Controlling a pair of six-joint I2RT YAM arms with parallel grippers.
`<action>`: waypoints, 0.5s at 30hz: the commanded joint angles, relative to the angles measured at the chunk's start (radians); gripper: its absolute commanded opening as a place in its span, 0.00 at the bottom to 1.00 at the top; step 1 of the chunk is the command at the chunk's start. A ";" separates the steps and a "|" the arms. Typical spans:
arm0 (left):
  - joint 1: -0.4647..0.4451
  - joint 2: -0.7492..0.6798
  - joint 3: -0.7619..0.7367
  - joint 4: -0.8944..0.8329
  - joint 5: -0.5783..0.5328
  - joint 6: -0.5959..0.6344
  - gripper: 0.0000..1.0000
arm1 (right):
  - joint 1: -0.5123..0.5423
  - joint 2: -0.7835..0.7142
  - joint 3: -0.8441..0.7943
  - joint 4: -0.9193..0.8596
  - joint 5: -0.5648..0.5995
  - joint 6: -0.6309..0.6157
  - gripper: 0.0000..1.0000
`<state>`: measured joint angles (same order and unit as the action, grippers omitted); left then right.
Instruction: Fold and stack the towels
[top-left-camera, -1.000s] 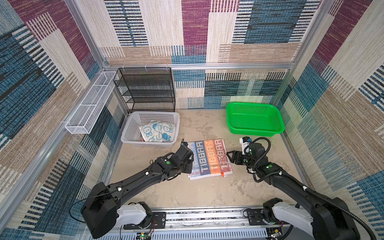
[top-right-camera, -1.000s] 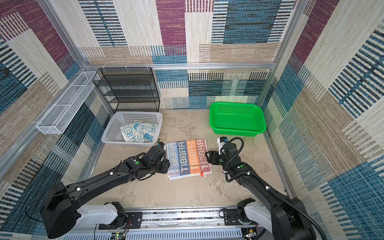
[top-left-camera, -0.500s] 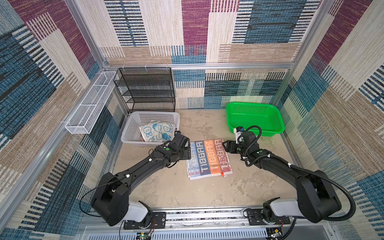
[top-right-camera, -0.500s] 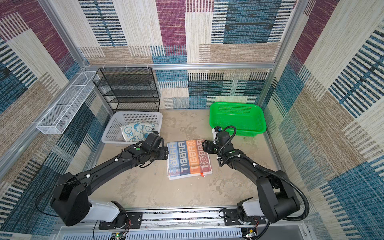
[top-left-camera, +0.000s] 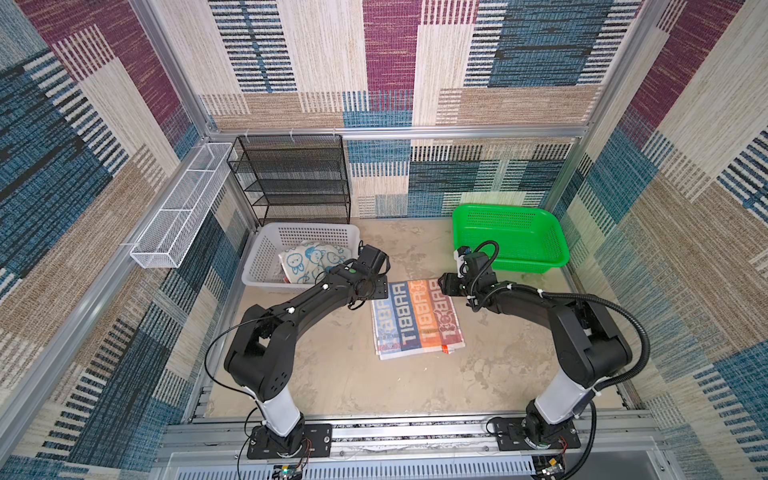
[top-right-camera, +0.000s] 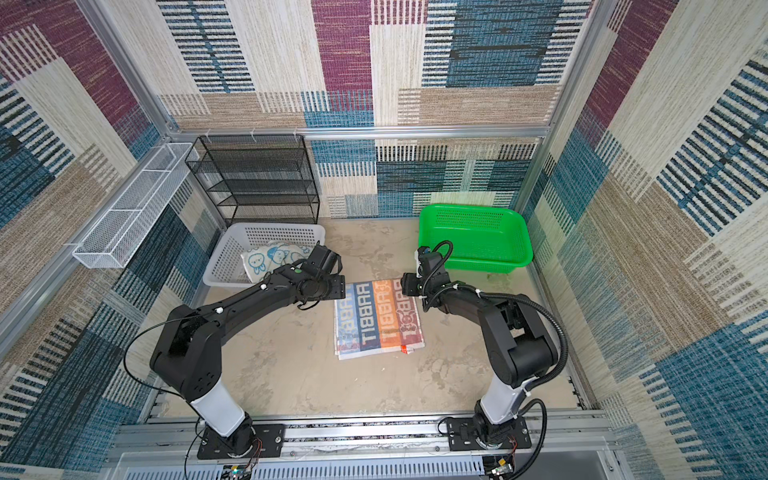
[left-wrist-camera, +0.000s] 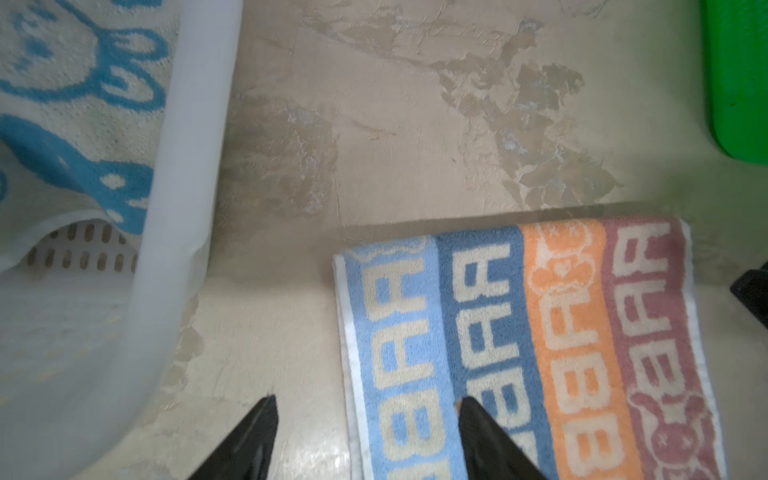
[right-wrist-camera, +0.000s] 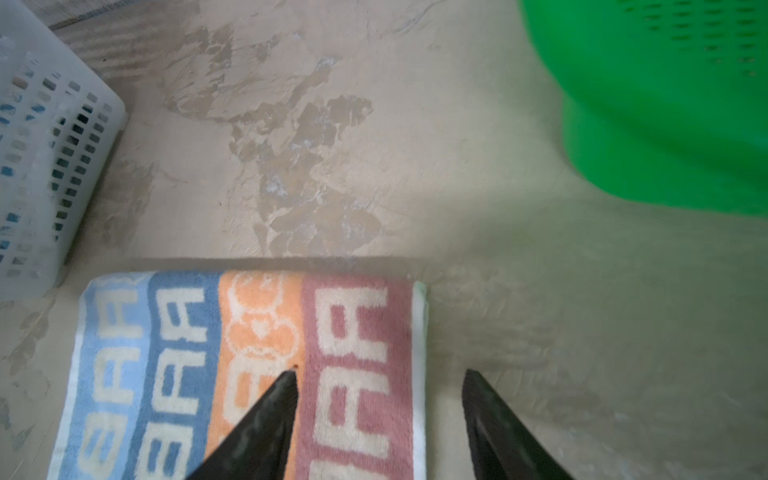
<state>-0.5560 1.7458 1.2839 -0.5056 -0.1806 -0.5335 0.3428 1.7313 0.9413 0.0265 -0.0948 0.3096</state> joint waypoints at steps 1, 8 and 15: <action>0.016 0.052 0.045 -0.033 -0.047 0.009 0.73 | -0.001 0.046 0.042 0.024 0.028 -0.019 0.63; 0.050 0.177 0.138 -0.057 -0.043 0.004 0.71 | 0.000 0.100 0.092 0.020 0.033 -0.028 0.62; 0.060 0.278 0.208 -0.063 -0.031 0.012 0.60 | -0.001 0.120 0.125 0.007 0.044 -0.040 0.62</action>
<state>-0.4976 2.0022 1.4685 -0.5488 -0.2058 -0.5339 0.3428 1.8458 1.0538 0.0231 -0.0685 0.2787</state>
